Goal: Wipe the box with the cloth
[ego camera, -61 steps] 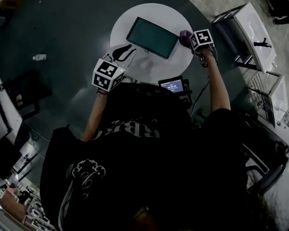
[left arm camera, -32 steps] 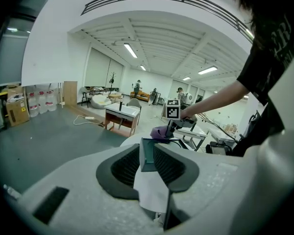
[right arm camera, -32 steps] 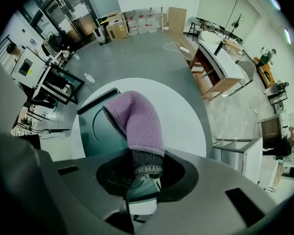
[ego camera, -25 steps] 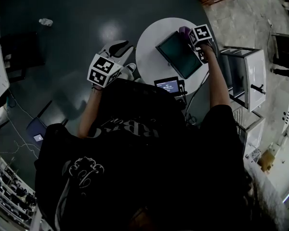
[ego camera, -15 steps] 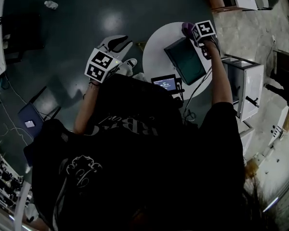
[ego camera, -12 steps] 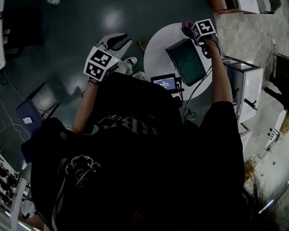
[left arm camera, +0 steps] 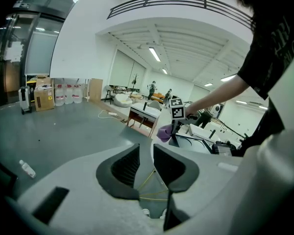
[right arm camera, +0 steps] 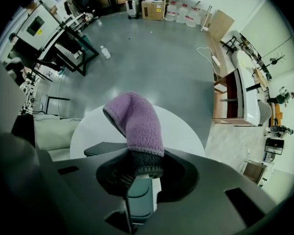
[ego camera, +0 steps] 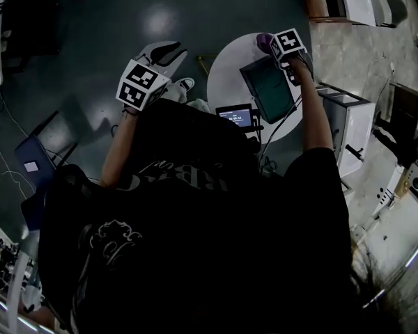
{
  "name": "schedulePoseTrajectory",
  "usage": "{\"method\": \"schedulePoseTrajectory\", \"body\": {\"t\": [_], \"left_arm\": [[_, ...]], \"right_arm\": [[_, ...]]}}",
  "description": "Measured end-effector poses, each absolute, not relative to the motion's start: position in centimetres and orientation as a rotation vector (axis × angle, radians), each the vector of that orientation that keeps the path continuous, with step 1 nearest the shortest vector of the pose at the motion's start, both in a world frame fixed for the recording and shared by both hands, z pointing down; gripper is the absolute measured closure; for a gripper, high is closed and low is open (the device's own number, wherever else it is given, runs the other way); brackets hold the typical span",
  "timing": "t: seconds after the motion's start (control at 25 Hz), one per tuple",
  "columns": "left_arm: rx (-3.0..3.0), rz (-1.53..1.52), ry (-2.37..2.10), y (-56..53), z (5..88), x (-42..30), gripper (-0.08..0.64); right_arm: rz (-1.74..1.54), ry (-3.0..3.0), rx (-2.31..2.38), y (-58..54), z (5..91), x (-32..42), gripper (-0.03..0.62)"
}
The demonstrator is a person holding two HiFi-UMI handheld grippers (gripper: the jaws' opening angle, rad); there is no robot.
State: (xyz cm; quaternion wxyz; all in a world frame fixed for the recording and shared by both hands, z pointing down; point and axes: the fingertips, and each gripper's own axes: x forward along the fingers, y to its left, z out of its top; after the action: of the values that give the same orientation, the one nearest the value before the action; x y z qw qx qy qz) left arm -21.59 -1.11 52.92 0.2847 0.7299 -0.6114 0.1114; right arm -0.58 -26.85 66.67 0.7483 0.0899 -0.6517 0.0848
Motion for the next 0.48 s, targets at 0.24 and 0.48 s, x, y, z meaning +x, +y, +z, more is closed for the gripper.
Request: {"method": "schedulePoseTrajectory", "body": {"t": [0.24,0.48], "left_arm": [[2.002,0.297,-1.606,-2.5,52.5,-20.5,0.471],[2.026,0.290,-1.600,-2.0,52.6,-20.8,0.471]], "right_arm": [[0.091,-1.437,0.173,-26.3,66.0,-0.9,0.515],[0.149,-1.465,0.101,-22.7,66.4,-2.1,0.515]]}}
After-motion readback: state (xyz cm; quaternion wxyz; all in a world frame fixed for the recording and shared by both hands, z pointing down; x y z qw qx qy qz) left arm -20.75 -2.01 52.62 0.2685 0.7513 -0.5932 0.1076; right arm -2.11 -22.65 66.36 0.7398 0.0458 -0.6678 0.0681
